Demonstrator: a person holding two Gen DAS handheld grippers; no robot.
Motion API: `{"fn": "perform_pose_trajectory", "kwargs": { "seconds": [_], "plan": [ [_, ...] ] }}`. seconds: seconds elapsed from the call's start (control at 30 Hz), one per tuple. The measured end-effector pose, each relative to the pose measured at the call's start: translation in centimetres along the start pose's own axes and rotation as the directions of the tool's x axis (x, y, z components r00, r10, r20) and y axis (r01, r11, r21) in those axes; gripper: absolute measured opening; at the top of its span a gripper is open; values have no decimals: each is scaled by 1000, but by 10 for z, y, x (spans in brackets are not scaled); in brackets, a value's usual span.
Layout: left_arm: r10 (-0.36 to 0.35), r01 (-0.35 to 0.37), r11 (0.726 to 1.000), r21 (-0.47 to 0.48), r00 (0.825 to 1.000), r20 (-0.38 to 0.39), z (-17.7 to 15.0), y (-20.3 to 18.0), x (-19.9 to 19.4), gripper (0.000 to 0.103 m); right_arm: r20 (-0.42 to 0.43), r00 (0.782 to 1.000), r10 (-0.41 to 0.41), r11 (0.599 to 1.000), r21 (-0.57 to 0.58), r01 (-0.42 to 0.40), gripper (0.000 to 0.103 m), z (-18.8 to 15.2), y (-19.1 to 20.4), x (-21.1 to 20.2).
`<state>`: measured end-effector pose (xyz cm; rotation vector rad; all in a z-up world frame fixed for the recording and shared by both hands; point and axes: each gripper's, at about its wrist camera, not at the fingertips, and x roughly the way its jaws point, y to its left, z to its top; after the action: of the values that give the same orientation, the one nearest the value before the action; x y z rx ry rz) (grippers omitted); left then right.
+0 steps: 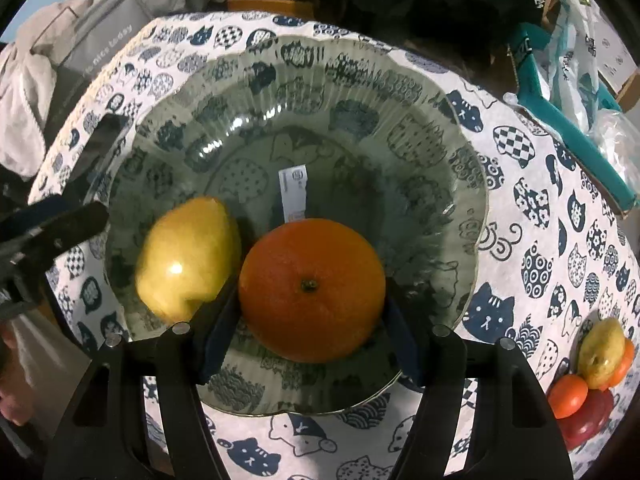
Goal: Organize fruits
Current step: 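Lower the pear into the bowl and open the left gripper while the right gripper releases the orange, then withdraw both grippers from the bowl back toward the remaining fruit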
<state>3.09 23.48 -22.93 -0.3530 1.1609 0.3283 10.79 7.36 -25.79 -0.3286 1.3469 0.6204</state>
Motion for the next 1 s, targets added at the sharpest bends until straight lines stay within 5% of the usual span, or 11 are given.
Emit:
{"fn": "perform_pose_trajectory", "kwargs": {
  "seconds": [0.13, 0.27, 0.7, 1.0],
  "plan": [
    [-3, 3, 1000, -3, 1000, 5, 1, 0, -4, 87, -20, 1000, -15, 1000, -8, 14, 69, -3, 1, 5],
    [-11, 11, 1000, -5, 1000, 11, 2, 0, -8, 87, 35, 999, -11, 1000, -8, 11, 87, -1, 3, -6],
    [-51, 51, 999, 1, 996, 72, 5, -10, -41, 87, 196, 980, -34, 998, 52, 24, 87, 7, -16, -74],
    [-118, 108, 992, 70, 982, 148, 6, -43, -82, 87, 337, 939, -70, 995, 86, 43, 87, -5, -36, -144]
  ]
}}
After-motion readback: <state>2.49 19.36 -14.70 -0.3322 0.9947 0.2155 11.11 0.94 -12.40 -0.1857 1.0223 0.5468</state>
